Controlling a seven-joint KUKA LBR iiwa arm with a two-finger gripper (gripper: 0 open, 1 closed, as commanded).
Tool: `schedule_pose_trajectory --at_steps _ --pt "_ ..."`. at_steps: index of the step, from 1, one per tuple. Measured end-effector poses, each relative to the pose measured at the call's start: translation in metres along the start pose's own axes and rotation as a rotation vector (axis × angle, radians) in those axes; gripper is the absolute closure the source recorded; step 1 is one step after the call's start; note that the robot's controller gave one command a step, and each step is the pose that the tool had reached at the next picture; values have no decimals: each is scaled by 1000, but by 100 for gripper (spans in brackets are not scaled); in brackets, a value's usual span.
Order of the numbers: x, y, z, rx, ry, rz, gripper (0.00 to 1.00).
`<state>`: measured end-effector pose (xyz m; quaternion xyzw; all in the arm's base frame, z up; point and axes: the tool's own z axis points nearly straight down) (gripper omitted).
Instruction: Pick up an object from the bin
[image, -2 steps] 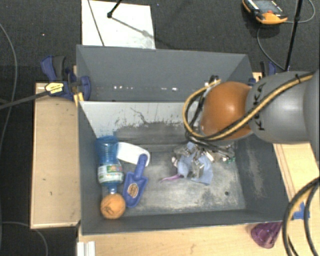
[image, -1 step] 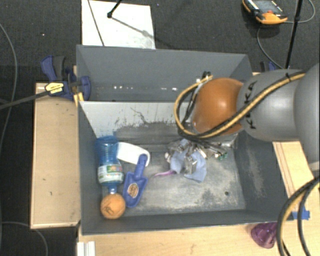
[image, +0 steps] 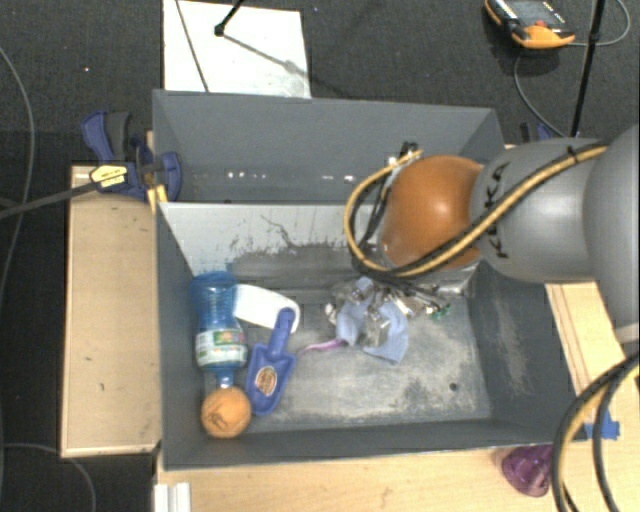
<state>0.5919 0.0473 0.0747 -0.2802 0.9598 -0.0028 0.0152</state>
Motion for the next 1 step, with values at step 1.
schedule_pose_trajectory --at_steps 1 --pt "15 -17 0 -2 -5 -51 100"
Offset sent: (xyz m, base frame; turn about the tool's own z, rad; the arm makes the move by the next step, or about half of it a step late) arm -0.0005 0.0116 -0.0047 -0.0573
